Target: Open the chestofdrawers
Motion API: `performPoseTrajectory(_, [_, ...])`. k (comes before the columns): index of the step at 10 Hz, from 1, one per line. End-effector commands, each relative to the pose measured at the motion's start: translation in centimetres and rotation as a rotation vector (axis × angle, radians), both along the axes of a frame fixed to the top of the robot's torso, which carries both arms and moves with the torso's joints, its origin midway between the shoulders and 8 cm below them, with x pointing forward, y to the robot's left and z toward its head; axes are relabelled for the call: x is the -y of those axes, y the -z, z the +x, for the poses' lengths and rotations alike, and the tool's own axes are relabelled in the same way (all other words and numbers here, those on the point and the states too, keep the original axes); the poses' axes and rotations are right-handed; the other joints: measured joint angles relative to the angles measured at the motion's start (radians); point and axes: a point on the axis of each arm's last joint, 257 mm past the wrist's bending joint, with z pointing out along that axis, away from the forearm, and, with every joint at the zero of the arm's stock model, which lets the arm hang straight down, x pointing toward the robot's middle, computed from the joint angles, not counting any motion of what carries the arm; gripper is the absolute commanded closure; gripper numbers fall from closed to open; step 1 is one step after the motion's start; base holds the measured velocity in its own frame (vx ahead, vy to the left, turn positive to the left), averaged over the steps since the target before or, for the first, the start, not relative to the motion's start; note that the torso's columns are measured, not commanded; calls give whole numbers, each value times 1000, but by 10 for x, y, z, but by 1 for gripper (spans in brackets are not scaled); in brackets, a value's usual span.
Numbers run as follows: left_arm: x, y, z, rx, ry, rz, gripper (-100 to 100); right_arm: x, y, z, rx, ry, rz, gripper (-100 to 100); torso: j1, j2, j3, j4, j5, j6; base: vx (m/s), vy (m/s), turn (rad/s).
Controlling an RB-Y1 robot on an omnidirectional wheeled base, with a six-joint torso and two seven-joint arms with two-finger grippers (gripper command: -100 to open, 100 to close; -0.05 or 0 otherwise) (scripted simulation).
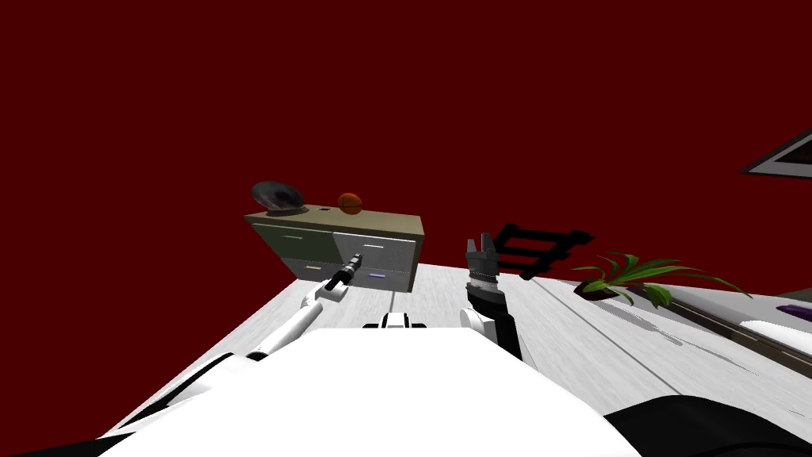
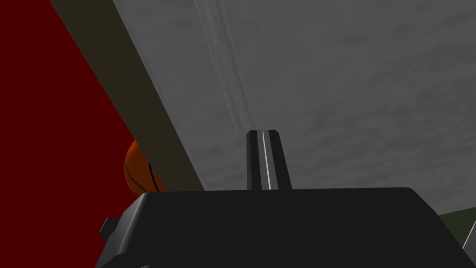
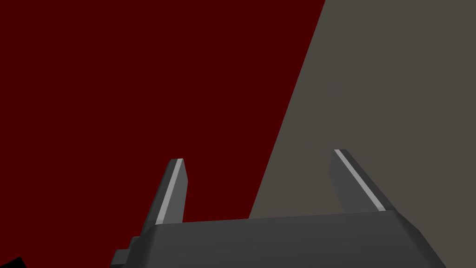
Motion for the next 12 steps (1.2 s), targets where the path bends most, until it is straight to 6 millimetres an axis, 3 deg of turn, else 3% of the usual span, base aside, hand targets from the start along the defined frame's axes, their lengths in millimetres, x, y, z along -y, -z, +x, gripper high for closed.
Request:
performPoseTrajectory(1, [-29, -15, 20, 15, -27, -3, 100, 0, 0, 0, 0, 0, 0, 0, 0, 1, 1, 0, 0, 0, -147, -67, -22])
performPoseTrajectory(3, [-35, -10, 25, 1, -39, 5, 100, 0, 0, 0, 0, 0, 0, 0, 1, 0, 1, 0, 0, 0, -89, -34, -5])
performPoseTrajectory(4, [-51, -32, 37, 35, -50, -2, 100, 0, 0, 0, 0, 0, 0, 0, 3, -4, -2, -1, 1, 0, -102, -28, -18])
performPoseTrajectory(5, [-61, -24, 40, 13, -69, 7, 100, 0, 0, 0, 0, 0, 0, 0, 2, -1, -1, -1, 1, 0, -98, -36, -17])
performPoseTrajectory(6, [-56, -25, 38, 20, -58, 5, 100, 0, 0, 0, 0, 0, 0, 0, 1, -1, 0, 0, 0, 0, -32, -14, 0])
performPoseTrajectory(7, [-59, -23, 37, 20, -66, 5, -100, 0, 0, 0, 0, 0, 0, 0, 1, -3, -1, -1, 0, 0, 95, -18, -22])
performPoseTrajectory(12, [-61, -20, 36, 22, -76, 5, -100, 0, 0, 0, 0, 0, 0, 0, 1, 0, 0, 0, 0, 0, 165, -11, -14])
